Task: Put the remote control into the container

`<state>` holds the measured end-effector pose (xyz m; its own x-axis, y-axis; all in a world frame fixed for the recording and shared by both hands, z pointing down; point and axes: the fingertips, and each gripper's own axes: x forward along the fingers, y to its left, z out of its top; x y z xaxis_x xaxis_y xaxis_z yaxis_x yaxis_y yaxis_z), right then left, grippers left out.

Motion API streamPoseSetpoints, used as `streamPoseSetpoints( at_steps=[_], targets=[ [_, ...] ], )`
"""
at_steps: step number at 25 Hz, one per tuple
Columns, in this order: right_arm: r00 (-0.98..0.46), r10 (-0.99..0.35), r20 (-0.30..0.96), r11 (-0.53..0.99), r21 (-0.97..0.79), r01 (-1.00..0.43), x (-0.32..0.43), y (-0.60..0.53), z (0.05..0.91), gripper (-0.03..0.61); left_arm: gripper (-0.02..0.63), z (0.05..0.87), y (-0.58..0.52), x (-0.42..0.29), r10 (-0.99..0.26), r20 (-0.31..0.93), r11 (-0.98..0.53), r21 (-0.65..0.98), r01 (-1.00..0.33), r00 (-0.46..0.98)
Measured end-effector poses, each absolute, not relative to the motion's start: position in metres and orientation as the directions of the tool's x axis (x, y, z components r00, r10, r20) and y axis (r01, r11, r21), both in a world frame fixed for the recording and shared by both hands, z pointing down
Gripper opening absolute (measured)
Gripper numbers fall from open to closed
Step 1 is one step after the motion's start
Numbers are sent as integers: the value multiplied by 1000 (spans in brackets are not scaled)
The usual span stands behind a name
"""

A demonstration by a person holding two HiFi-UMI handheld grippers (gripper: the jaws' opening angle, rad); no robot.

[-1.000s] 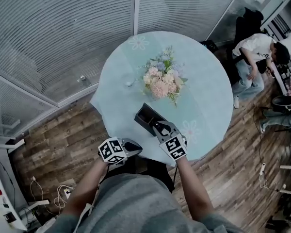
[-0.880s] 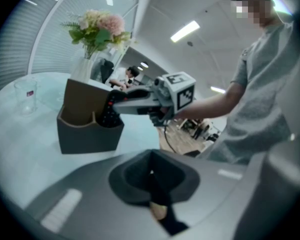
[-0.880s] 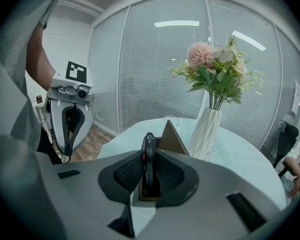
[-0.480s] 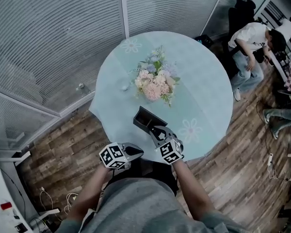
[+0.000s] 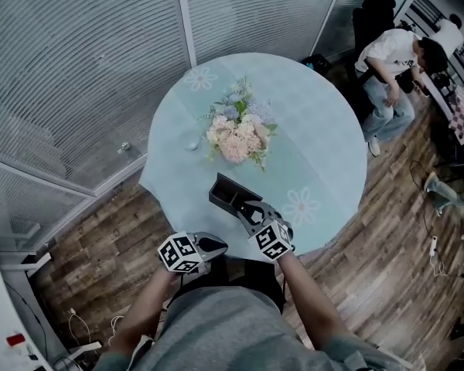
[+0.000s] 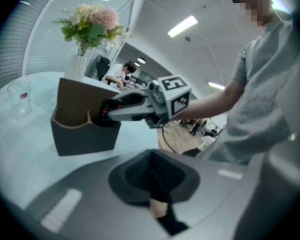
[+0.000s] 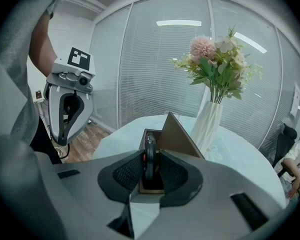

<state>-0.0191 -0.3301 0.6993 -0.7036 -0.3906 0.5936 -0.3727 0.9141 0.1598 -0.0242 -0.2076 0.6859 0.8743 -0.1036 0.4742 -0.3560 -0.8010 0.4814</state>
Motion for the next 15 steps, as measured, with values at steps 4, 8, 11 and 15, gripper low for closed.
streamPoseSetpoints(
  at_steps=[4, 8, 11, 15],
  targets=[
    [-710, -386, 589, 916, 158, -368, -16, -329, 696, 90, 0, 684, -209, -21, -104, 472, -808, 473, -351, 875],
    [-720, -378, 582, 920, 153, -360, -15, -324, 694, 142, 0, 683, -209, -20, -103, 475, -812, 467, -349, 874],
    [-725, -373, 579, 923, 154, -352, -14, -318, 692, 158, -2, 682, -207, -19, -104, 477, -813, 464, -350, 873],
    [-713, -401, 574, 912, 175, -372, -5, -307, 688, 186, 0, 683, -207, -21, -114, 477, -813, 459, -358, 871]
  ],
)
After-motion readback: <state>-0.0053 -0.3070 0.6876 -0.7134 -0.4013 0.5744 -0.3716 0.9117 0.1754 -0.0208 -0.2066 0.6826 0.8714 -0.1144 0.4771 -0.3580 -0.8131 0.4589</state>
